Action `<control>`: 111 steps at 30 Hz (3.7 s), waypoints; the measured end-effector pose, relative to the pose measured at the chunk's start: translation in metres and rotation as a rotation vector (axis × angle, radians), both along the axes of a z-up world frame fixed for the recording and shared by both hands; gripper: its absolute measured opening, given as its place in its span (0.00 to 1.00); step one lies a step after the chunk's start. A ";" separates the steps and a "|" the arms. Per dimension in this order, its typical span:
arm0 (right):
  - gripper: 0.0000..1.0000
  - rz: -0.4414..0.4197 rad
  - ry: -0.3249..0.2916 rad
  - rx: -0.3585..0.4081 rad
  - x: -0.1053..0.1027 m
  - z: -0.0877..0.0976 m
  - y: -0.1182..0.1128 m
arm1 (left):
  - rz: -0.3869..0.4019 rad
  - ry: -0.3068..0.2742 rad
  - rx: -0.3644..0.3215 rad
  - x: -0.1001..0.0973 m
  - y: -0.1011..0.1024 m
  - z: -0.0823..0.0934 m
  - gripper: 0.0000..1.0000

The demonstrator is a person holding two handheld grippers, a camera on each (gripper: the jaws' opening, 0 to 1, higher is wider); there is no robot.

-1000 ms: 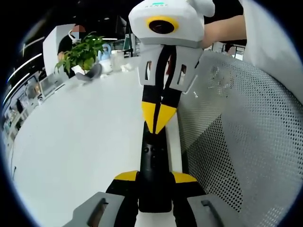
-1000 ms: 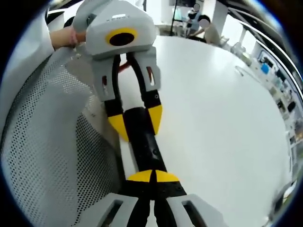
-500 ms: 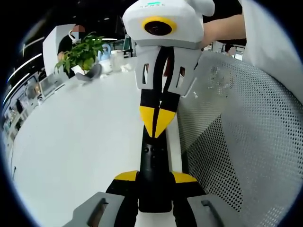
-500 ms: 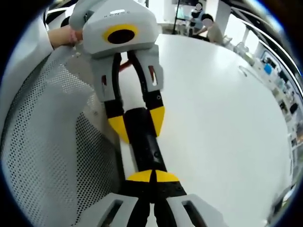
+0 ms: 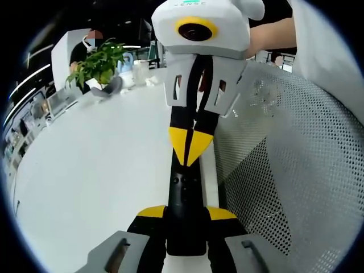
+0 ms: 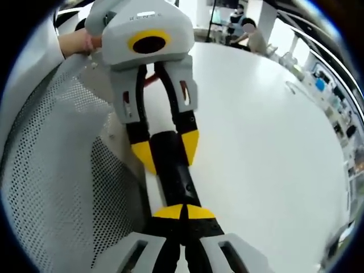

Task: Press the specified remote control buttons in sequence, fully releasing each button before pressing the next.

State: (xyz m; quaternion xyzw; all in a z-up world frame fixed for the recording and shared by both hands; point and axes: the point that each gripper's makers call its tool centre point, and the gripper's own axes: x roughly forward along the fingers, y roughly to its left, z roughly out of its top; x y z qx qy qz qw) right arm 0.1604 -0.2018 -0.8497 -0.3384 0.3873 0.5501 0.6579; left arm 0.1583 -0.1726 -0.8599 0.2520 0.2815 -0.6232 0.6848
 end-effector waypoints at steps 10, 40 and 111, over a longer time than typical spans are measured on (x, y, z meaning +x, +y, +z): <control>0.00 0.022 -0.007 -0.009 0.000 -0.003 0.005 | 0.001 0.000 -0.001 0.000 0.000 0.000 0.25; 0.00 -0.003 0.026 0.003 -0.013 -0.002 0.010 | 0.002 0.002 -0.004 0.000 0.000 0.000 0.25; 0.00 0.135 -0.062 -0.076 0.001 -0.005 0.016 | 0.001 0.003 -0.009 0.001 -0.001 0.000 0.25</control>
